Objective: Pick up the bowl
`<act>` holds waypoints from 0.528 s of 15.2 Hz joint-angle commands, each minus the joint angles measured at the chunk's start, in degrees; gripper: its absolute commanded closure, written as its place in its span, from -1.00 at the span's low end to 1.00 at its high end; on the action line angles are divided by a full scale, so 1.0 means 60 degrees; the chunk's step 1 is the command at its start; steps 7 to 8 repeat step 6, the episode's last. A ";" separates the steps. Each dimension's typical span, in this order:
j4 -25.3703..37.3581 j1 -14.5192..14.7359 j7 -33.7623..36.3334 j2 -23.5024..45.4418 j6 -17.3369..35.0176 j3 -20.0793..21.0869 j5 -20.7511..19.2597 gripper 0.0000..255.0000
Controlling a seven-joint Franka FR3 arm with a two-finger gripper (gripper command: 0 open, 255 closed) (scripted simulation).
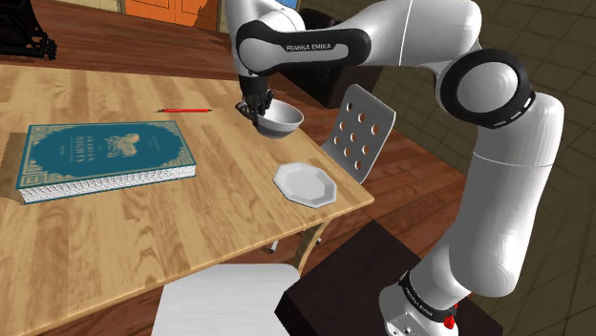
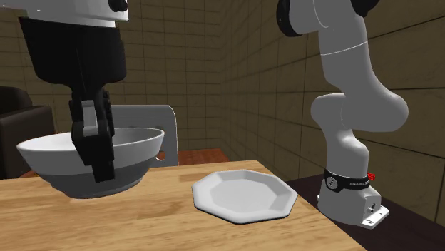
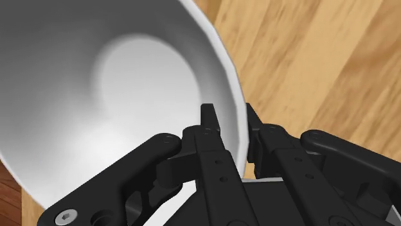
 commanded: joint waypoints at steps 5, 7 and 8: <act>0.0594 0.0045 -0.0195 -0.0040 -0.0598 0.0014 0.0046 1.00; 0.0596 0.0045 -0.0195 -0.0038 -0.0599 0.0014 0.0046 1.00; 0.0596 0.0045 -0.0195 -0.0038 -0.0599 0.0014 0.0046 1.00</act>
